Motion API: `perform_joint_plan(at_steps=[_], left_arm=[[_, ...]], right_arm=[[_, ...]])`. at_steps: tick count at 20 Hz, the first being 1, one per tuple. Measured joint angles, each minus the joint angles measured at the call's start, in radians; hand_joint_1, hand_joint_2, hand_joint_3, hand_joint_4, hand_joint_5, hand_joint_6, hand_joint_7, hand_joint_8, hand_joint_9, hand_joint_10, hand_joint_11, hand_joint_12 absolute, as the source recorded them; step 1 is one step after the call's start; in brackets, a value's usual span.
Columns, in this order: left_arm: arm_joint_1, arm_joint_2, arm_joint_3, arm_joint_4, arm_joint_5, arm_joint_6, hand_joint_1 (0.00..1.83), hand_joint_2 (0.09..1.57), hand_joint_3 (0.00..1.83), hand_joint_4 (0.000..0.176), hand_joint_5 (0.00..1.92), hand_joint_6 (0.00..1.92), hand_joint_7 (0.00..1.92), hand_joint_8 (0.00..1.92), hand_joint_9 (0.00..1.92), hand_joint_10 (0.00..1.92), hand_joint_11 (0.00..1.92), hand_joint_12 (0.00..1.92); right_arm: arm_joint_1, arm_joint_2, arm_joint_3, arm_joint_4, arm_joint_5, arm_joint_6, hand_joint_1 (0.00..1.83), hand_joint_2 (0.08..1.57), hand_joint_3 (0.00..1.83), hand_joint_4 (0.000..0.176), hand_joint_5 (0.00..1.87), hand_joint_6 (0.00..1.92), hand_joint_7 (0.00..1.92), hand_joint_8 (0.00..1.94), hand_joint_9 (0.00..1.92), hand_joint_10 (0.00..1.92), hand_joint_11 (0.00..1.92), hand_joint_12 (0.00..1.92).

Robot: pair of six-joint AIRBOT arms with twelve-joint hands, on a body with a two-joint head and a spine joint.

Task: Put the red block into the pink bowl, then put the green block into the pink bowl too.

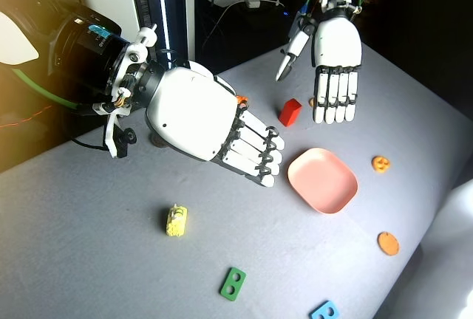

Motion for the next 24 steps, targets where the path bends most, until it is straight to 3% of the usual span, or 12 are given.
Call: perform_joint_plan(at_steps=[3,5,6,8,10,16,20,23,24], left_arm=[[0.022,-0.006,0.000,-0.016,-0.028,0.002,0.23,1.05,0.00,0.000,0.15,0.00,0.07,0.00,0.02,0.00,0.00,0.00],[0.027,-0.010,0.002,-0.019,-0.046,0.002,0.18,1.03,0.00,0.000,0.15,0.00,0.08,0.00,0.01,0.00,0.00,0.00],[0.031,-0.012,0.005,-0.021,-0.051,0.002,0.17,1.00,0.00,0.000,0.16,0.00,0.09,0.01,0.02,0.01,0.00,0.00],[0.038,-0.027,0.011,-0.021,-0.060,0.002,0.16,0.95,0.00,0.000,0.17,0.00,0.10,0.00,0.03,0.00,0.00,0.00],[0.038,-0.045,0.013,-0.019,-0.062,0.002,0.19,0.96,0.00,0.000,0.18,0.00,0.10,0.00,0.03,0.00,0.00,0.00],[0.055,-0.068,0.027,-0.003,-0.087,-0.013,0.04,0.98,0.00,0.000,0.10,0.00,0.06,0.00,0.01,0.00,0.00,0.00],[0.077,-0.070,0.031,0.046,-0.090,-0.044,0.29,1.01,0.01,0.000,0.08,0.01,0.05,0.00,0.01,0.00,0.00,0.00],[0.087,-0.070,0.045,0.087,-0.098,-0.066,0.36,1.02,0.01,0.000,0.08,0.00,0.05,0.00,0.00,0.00,0.00,0.00],[0.087,-0.070,0.048,0.090,-0.097,-0.066,0.50,1.02,0.01,0.000,0.07,0.00,0.02,0.00,0.00,0.00,0.00,0.00]], right_arm=[[0.000,0.000,0.000,0.000,-0.001,0.000,0.27,1.10,0.00,0.000,0.23,0.01,0.17,0.01,0.16,0.01,0.00,0.39],[0.000,0.000,-0.002,0.000,-0.006,0.000,0.28,1.11,0.00,0.140,0.20,0.00,0.17,0.00,0.12,0.00,0.00,0.32],[0.000,0.000,-0.004,0.000,-0.013,0.000,0.25,1.13,0.00,0.169,0.15,0.00,0.15,0.00,0.08,0.00,0.00,0.22],[0.000,-0.003,-0.004,0.000,-0.026,0.000,0.23,1.12,0.00,0.176,0.10,0.00,0.12,0.00,0.06,0.00,0.00,0.17],[0.000,-0.003,-0.004,0.000,-0.027,0.000,0.25,1.10,0.00,0.176,0.10,0.00,0.14,0.00,0.10,0.01,0.00,0.29],[0.000,-0.003,-0.006,0.001,-0.031,0.000,0.27,1.08,0.00,0.176,0.07,0.00,0.13,0.00,0.11,0.00,0.00,0.31],[0.000,-0.003,-0.009,0.001,-0.037,0.000,0.25,1.08,0.00,0.176,0.05,0.00,0.13,0.00,0.09,0.00,0.00,0.24],[0.000,-0.003,-0.009,0.001,-0.037,0.000,0.24,1.08,0.00,0.176,0.04,0.00,0.13,0.00,0.10,0.00,0.00,0.23],[0.000,-0.003,-0.009,0.000,-0.037,0.000,0.26,1.08,0.00,0.176,0.05,0.00,0.15,0.00,0.11,0.01,0.00,0.28]])
